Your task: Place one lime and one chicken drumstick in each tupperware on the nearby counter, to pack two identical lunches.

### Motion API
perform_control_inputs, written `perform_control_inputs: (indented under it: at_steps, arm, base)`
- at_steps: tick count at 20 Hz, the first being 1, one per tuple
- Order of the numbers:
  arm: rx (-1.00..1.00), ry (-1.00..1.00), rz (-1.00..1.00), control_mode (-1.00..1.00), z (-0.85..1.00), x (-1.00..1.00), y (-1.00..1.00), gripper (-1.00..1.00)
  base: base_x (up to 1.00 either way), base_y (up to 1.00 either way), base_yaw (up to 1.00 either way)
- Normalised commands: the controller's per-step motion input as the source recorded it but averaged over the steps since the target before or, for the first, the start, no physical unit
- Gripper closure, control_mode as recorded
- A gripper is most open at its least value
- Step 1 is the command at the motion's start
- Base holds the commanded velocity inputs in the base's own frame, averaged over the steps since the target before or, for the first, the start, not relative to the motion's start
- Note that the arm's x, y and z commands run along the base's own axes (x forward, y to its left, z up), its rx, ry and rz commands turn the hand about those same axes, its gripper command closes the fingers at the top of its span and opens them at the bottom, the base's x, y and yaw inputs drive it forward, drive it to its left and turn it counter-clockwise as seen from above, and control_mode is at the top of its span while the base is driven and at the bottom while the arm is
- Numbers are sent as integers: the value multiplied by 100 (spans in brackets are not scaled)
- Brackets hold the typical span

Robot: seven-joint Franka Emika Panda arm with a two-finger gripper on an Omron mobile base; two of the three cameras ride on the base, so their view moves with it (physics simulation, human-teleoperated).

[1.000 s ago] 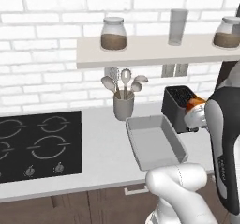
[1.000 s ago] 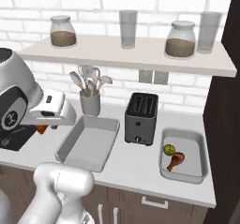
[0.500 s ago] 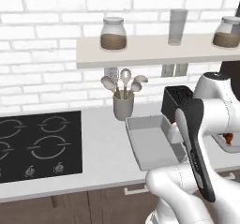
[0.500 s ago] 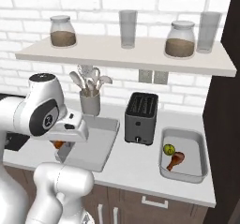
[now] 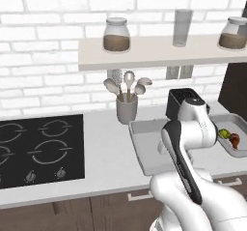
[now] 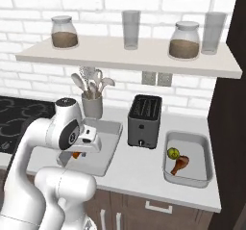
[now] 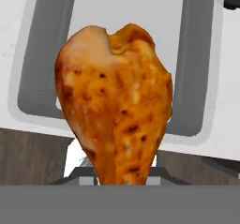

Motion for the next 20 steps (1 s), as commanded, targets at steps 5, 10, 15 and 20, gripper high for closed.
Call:
perform_control_inputs:
  at_steps: [5,10,15,20]
  arm:
    - [0,1,0,-100,33,38,1,100]
    - [-1,1,0,-100,11,78,10,100]
    - [0,-1,0,-100,-50,98,3,100]
    - [0,-3,0,-100,-38,44,-20,100]
  base:
    - [0,0,0]
    - [0,0,0]
    - [0,0,0]
    - [0,0,0]
